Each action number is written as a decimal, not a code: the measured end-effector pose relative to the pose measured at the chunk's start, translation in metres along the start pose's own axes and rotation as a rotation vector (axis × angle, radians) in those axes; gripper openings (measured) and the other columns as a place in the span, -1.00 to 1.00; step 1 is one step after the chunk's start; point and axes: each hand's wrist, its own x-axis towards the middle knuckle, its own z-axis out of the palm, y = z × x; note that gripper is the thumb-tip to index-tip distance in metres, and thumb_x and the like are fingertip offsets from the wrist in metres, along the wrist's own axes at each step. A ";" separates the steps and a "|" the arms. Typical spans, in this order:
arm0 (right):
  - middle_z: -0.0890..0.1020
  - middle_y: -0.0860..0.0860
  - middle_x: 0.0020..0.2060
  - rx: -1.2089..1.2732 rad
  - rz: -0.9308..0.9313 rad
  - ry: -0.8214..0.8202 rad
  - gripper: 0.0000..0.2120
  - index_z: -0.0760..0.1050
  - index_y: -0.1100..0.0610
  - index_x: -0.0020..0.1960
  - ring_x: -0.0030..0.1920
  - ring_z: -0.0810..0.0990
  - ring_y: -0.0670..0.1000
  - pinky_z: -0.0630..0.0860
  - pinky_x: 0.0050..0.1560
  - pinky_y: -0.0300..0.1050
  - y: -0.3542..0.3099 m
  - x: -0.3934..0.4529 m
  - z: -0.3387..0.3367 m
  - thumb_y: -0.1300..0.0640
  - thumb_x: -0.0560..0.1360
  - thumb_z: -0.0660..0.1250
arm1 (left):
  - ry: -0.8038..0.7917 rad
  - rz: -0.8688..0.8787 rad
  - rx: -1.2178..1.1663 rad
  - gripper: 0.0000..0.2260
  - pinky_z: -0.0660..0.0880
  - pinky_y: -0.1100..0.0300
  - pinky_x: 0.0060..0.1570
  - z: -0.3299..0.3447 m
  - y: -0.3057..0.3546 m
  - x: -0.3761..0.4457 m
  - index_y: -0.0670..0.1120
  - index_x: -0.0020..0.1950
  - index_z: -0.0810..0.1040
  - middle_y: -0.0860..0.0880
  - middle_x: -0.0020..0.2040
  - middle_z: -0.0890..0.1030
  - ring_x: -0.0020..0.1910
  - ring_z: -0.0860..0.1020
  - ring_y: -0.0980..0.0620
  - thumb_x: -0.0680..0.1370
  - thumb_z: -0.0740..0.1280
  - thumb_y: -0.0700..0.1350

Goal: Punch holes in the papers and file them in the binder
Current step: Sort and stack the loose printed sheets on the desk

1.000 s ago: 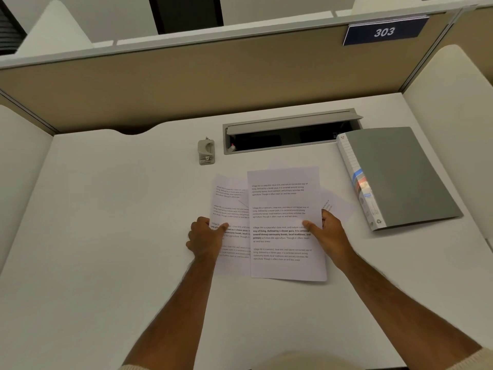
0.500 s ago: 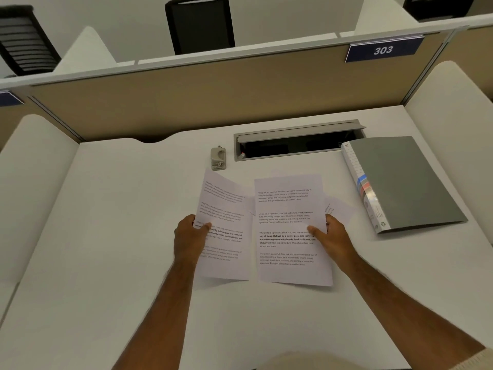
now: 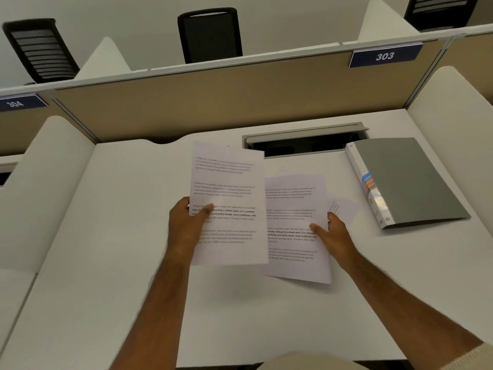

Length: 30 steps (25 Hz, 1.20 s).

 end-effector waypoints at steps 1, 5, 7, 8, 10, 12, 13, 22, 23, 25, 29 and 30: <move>0.62 0.04 0.25 0.012 -0.001 -0.010 -0.63 0.43 0.07 0.34 0.11 0.67 0.05 0.66 0.03 -0.06 -0.002 -0.003 0.002 0.09 0.57 0.41 | -0.030 0.011 -0.027 -0.70 0.65 0.25 -0.18 0.002 0.003 -0.005 -0.04 0.21 0.60 0.07 0.05 0.71 -0.10 0.72 0.06 0.52 0.52 -0.02; 0.67 -0.01 0.20 0.133 -0.011 -0.057 -0.68 0.46 -0.04 0.30 0.04 0.72 0.02 0.70 0.01 0.00 -0.020 -0.015 0.014 0.06 0.57 0.41 | -0.149 0.036 -0.052 -0.69 0.64 0.30 -0.20 0.018 0.004 -0.021 -0.02 0.24 0.58 0.10 0.07 0.71 -0.11 0.72 0.13 0.53 0.51 -0.01; 0.68 -0.03 0.19 0.197 -0.026 -0.093 -0.69 0.47 -0.09 0.27 0.04 0.73 0.03 0.69 0.05 0.07 -0.032 -0.021 0.019 0.05 0.56 0.43 | -0.180 0.028 -0.074 -0.69 0.64 0.29 -0.20 0.027 0.000 -0.027 -0.01 0.25 0.56 0.09 0.09 0.70 -0.10 0.72 0.13 0.55 0.49 -0.01; 0.68 -0.04 0.19 0.216 -0.037 -0.106 -0.68 0.48 -0.11 0.27 0.06 0.73 0.02 0.68 0.08 0.10 -0.038 -0.023 0.022 0.04 0.55 0.44 | -0.191 0.023 -0.086 -0.70 0.65 0.27 -0.19 0.031 -0.002 -0.029 0.00 0.25 0.55 0.09 0.10 0.70 -0.09 0.73 0.11 0.55 0.48 -0.01; 0.69 -0.07 0.18 0.254 -0.064 -0.126 -0.62 0.48 -0.10 0.31 0.11 0.71 0.02 0.66 0.13 0.11 -0.050 -0.028 0.025 0.00 0.52 0.47 | -0.205 0.013 -0.102 -0.70 0.68 0.20 -0.15 0.037 -0.006 -0.031 0.00 0.25 0.55 0.06 0.11 0.70 -0.07 0.73 0.07 0.56 0.48 0.00; 0.69 -0.08 0.19 0.297 -0.084 -0.154 -0.52 0.47 -0.07 0.36 0.14 0.70 0.03 0.65 0.14 0.11 -0.061 -0.032 0.028 -0.06 0.48 0.49 | -0.206 0.001 -0.107 -0.69 0.70 0.11 -0.10 0.042 -0.010 -0.031 0.00 0.25 0.54 0.03 0.13 0.70 -0.05 0.73 0.03 0.55 0.48 0.00; 0.69 -0.07 0.18 0.316 -0.090 -0.162 -0.49 0.47 -0.06 0.38 0.14 0.70 0.03 0.65 0.13 0.11 -0.066 -0.035 0.029 -0.07 0.47 0.49 | -0.206 -0.008 -0.113 -0.68 0.70 0.11 -0.10 0.044 -0.010 -0.032 0.00 0.26 0.53 0.02 0.14 0.69 -0.04 0.72 0.02 0.55 0.48 -0.01; 0.72 -0.05 0.13 0.319 -0.094 -0.210 -0.65 0.51 -0.04 0.31 0.11 0.72 0.05 0.67 0.07 0.04 -0.079 -0.046 0.028 -0.01 0.54 0.42 | -0.275 -0.161 -0.241 -0.55 0.69 0.03 -0.01 0.047 -0.018 -0.030 0.02 0.34 0.46 0.05 0.18 0.69 0.05 0.71 0.01 0.51 0.53 -0.01; 0.72 -0.03 0.12 0.298 -0.106 -0.204 -0.68 0.52 -0.05 0.31 0.11 0.72 0.07 0.67 0.08 0.07 -0.077 -0.045 0.029 -0.06 0.57 0.37 | -0.300 -0.154 -0.239 -0.58 0.68 0.00 0.02 0.046 -0.019 -0.028 0.01 0.32 0.49 0.03 0.18 0.70 0.05 0.72 0.01 0.52 0.52 -0.02; 0.69 -0.03 0.14 0.300 -0.098 -0.180 -0.64 0.51 -0.08 0.32 0.14 0.70 0.09 0.66 0.10 0.06 -0.075 -0.046 0.028 -0.20 0.60 0.26 | -0.323 -0.130 -0.221 -0.66 0.68 0.00 0.04 0.046 -0.019 -0.028 -0.01 0.28 0.55 0.02 0.17 0.71 0.03 0.73 0.02 0.53 0.51 -0.05; 0.64 -0.14 0.16 0.201 -0.175 -0.187 -0.77 0.42 -0.02 0.28 0.05 0.68 -0.16 0.63 -0.08 -0.27 -0.087 -0.051 0.030 -0.02 0.65 0.26 | -0.312 -0.085 -0.226 -0.70 0.68 0.11 -0.02 0.047 -0.010 -0.031 0.00 0.25 0.57 0.05 0.13 0.72 0.03 0.72 0.05 0.54 0.50 -0.10; 0.65 -0.08 0.15 0.153 -0.211 -0.178 -0.77 0.41 0.04 0.28 0.06 0.70 -0.11 0.64 -0.10 -0.26 -0.090 -0.050 0.031 0.04 0.65 0.28 | -0.307 -0.058 -0.233 -0.70 0.68 0.12 -0.03 0.047 -0.007 -0.030 0.01 0.25 0.58 0.06 0.12 0.72 0.05 0.71 0.05 0.54 0.50 -0.11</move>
